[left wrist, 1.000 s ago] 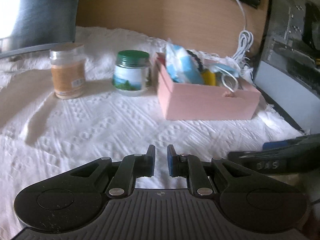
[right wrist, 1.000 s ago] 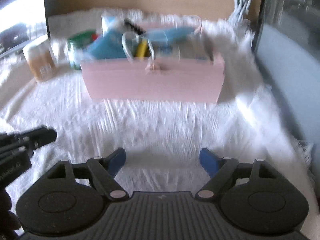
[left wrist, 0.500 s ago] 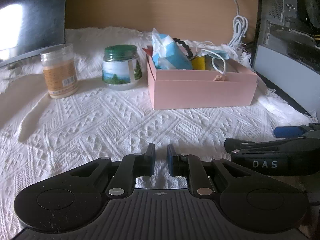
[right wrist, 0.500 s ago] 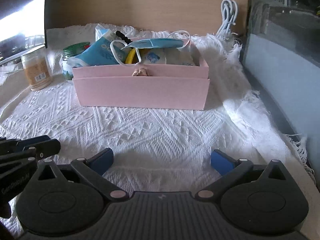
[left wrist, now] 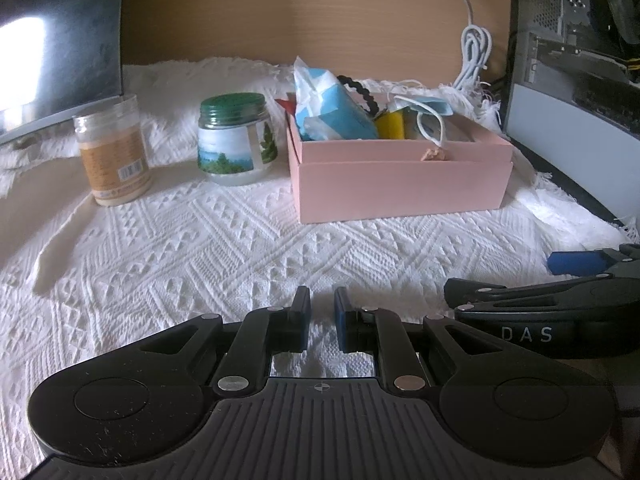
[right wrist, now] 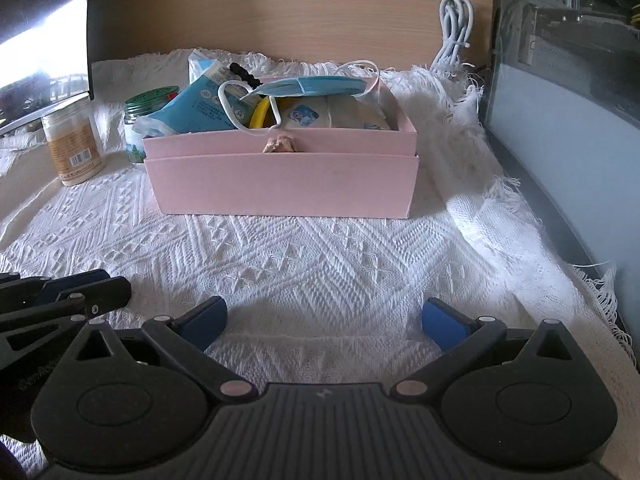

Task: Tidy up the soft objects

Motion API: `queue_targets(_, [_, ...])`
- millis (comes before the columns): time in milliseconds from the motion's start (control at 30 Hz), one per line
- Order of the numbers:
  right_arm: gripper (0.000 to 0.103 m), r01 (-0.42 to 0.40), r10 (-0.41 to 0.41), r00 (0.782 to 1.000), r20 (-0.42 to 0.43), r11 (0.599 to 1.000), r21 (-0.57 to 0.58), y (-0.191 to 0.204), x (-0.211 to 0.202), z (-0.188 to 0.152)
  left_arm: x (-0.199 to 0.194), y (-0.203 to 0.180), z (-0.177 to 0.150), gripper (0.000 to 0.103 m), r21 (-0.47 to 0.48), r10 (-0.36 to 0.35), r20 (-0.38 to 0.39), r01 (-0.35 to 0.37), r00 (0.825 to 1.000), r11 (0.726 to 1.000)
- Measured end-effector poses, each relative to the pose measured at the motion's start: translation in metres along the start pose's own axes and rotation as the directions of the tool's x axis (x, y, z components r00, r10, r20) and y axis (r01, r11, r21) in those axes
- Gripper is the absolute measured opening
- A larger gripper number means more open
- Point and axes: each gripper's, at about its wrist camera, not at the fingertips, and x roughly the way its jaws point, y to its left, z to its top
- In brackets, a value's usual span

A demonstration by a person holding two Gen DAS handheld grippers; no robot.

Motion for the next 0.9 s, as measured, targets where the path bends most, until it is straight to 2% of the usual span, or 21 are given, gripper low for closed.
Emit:
queue_targets(267, [0.103,0.0,0.0,1.0,0.0,1.0,0.0,0.0001,0.0001,0.0,0.0004,-0.0012,0.0001,0.015,0.02,0.01,0.0,-0.01,1.0,1.0])
queue_targets(900, [0.103,0.0,0.0,1.0,0.0,1.0,0.0,0.0,-0.0001,0.0002,-0.0002,0.0008,0.0,0.015,0.0,-0.003,0.0,0.003,1.0,1.0])
